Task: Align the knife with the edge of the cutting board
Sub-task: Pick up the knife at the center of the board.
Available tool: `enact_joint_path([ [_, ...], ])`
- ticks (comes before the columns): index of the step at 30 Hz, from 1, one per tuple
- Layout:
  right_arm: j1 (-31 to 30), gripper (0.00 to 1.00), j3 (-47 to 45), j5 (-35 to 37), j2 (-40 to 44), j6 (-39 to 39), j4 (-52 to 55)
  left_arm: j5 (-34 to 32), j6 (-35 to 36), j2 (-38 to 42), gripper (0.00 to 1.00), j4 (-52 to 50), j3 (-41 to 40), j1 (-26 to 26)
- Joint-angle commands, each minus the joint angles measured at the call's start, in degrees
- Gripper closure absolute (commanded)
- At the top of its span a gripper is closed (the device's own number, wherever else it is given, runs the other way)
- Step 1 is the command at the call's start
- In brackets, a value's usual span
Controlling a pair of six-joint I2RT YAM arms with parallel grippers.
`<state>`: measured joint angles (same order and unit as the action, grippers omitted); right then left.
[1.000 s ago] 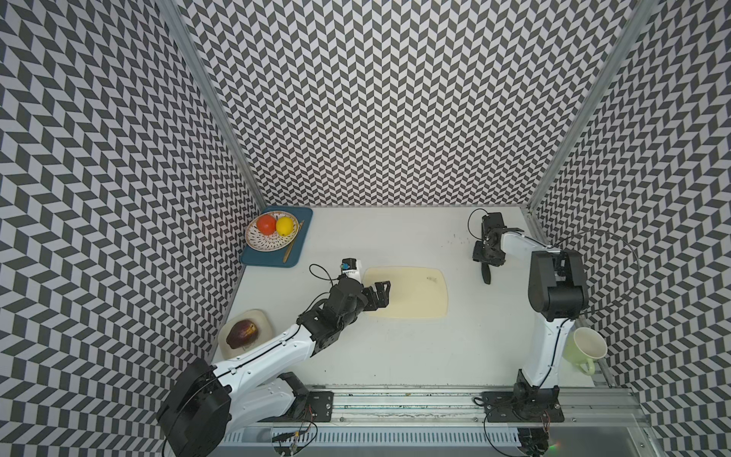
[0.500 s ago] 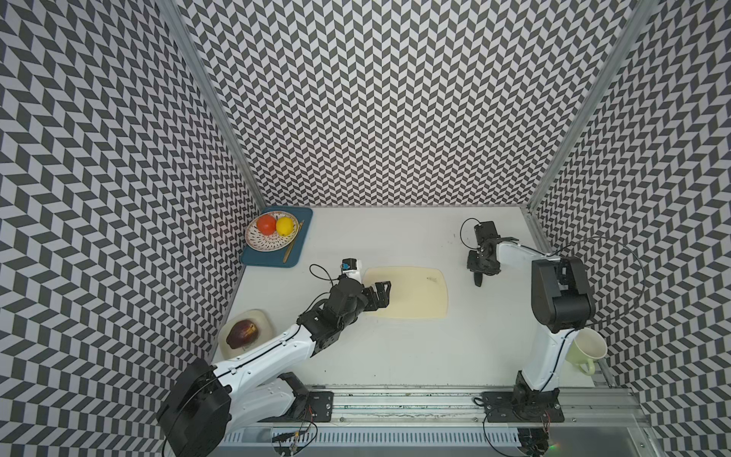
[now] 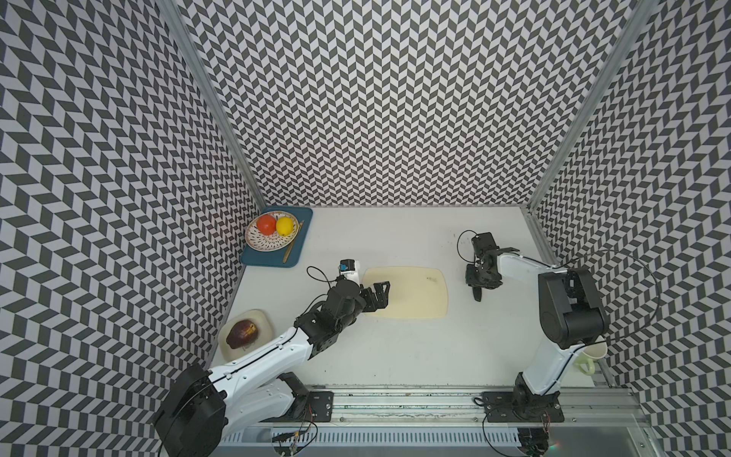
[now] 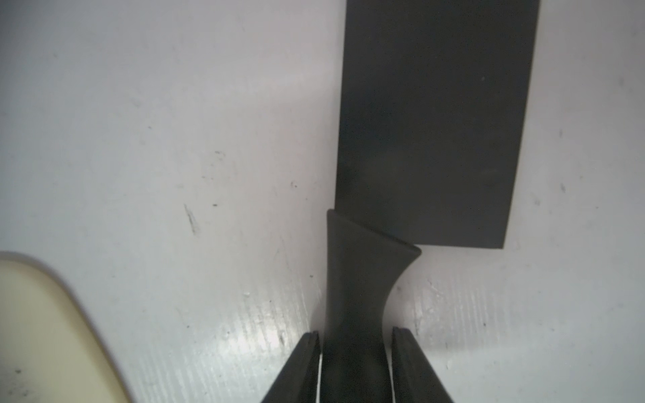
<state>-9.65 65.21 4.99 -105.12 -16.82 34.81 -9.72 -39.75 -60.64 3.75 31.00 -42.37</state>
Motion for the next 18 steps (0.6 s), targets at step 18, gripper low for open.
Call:
enact_joint_path([
  [18,-0.02,0.61,16.72,2.12,-11.83,-0.39,10.03,-2.28,0.49,2.31,0.0,-0.48,-1.01,-0.52],
])
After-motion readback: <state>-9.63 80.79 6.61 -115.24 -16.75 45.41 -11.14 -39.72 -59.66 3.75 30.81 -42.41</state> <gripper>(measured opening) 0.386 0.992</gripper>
